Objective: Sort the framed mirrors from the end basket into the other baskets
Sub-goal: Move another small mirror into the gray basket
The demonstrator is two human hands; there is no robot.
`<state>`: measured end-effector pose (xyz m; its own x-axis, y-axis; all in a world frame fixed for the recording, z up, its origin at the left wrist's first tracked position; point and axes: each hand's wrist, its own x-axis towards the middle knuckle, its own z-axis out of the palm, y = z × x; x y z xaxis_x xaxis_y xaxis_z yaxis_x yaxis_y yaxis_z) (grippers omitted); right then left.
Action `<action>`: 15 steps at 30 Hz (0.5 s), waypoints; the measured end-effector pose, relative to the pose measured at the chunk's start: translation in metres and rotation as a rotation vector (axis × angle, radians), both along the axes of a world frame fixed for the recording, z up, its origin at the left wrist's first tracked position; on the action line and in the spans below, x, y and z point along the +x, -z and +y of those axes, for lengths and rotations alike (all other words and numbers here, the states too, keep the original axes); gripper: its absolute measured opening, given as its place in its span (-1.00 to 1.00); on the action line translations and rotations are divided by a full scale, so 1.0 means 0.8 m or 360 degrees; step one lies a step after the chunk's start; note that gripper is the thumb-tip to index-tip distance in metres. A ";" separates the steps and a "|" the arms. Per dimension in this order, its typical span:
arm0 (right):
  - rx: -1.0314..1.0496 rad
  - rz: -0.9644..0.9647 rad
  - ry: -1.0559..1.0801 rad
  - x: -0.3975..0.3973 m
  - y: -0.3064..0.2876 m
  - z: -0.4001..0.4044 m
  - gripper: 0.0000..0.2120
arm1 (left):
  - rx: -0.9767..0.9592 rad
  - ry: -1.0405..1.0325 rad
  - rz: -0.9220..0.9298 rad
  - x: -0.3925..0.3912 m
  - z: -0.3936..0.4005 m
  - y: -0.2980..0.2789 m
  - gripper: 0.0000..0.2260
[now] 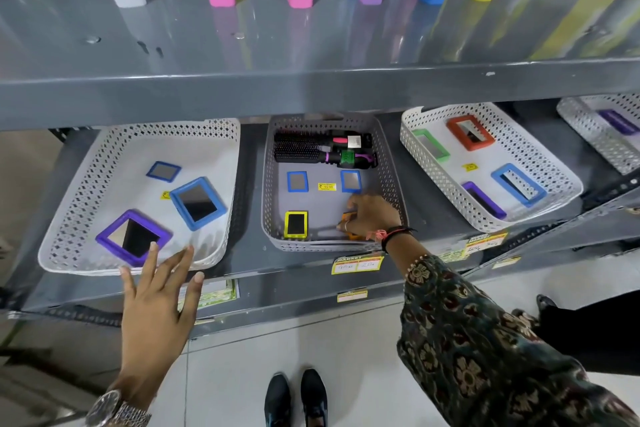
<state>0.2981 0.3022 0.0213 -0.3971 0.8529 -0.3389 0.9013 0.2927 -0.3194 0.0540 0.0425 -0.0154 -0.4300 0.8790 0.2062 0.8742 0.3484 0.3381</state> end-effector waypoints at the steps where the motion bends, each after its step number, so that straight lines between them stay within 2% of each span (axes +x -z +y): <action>1: 0.0020 -0.0013 0.0007 -0.002 0.002 -0.002 -0.64 | 0.0006 0.0001 0.0001 0.000 0.000 0.000 -0.49; 15: 0.0106 -0.0050 0.0234 -0.013 0.016 -0.004 -0.74 | 0.0013 0.0003 -0.0024 0.001 0.001 -0.002 -0.49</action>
